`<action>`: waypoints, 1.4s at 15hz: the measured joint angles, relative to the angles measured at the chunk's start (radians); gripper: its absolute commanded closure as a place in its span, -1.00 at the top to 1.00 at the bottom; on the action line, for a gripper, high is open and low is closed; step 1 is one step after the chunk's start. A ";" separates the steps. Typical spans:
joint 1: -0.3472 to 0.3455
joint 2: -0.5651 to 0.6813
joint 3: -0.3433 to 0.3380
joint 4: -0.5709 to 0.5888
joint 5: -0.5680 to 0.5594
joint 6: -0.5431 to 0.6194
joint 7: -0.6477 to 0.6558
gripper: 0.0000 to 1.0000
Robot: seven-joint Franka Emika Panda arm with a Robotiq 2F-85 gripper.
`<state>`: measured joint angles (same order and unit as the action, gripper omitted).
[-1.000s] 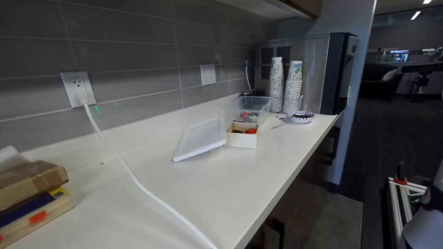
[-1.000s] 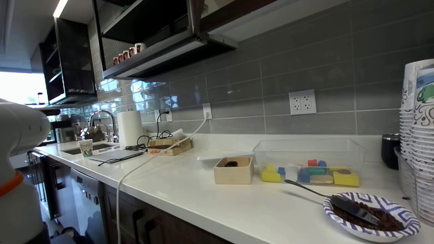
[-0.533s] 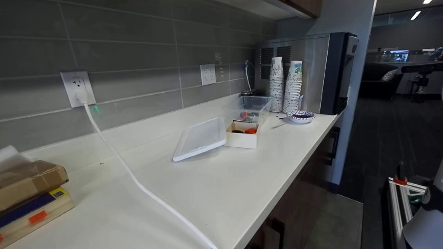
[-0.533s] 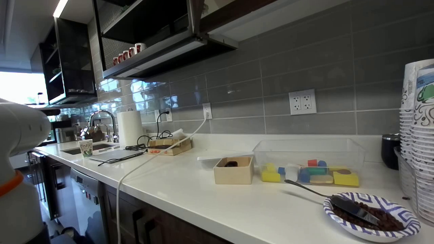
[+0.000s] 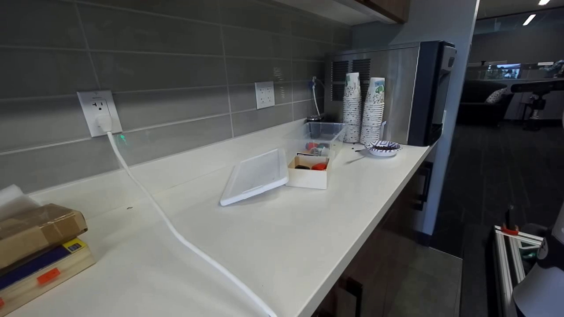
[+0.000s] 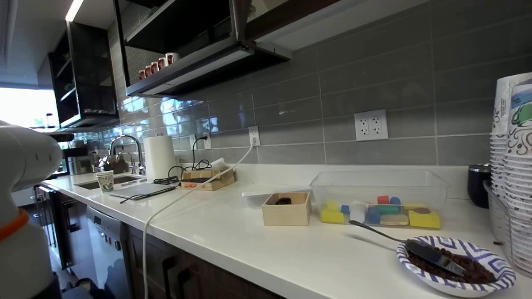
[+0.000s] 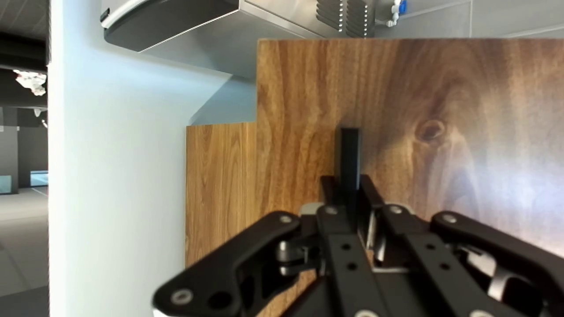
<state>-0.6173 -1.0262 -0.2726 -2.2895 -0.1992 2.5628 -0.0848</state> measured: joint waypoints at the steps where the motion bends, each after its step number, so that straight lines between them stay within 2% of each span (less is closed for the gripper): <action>1: 0.002 0.008 -0.001 0.005 0.000 0.000 0.000 -0.94; 5: 0.024 0.050 -0.014 0.035 0.000 0.002 -0.002 -0.94; 9: 0.087 0.110 -0.053 0.083 0.000 0.006 -0.019 -0.94; 16: 0.268 0.239 -0.172 0.198 0.016 0.027 -0.091 -0.94; 21: 0.412 0.333 -0.274 0.299 0.078 0.027 -0.184 -0.94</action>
<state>-0.2054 -0.6934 -0.5465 -1.9906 -0.1214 2.5900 -0.2684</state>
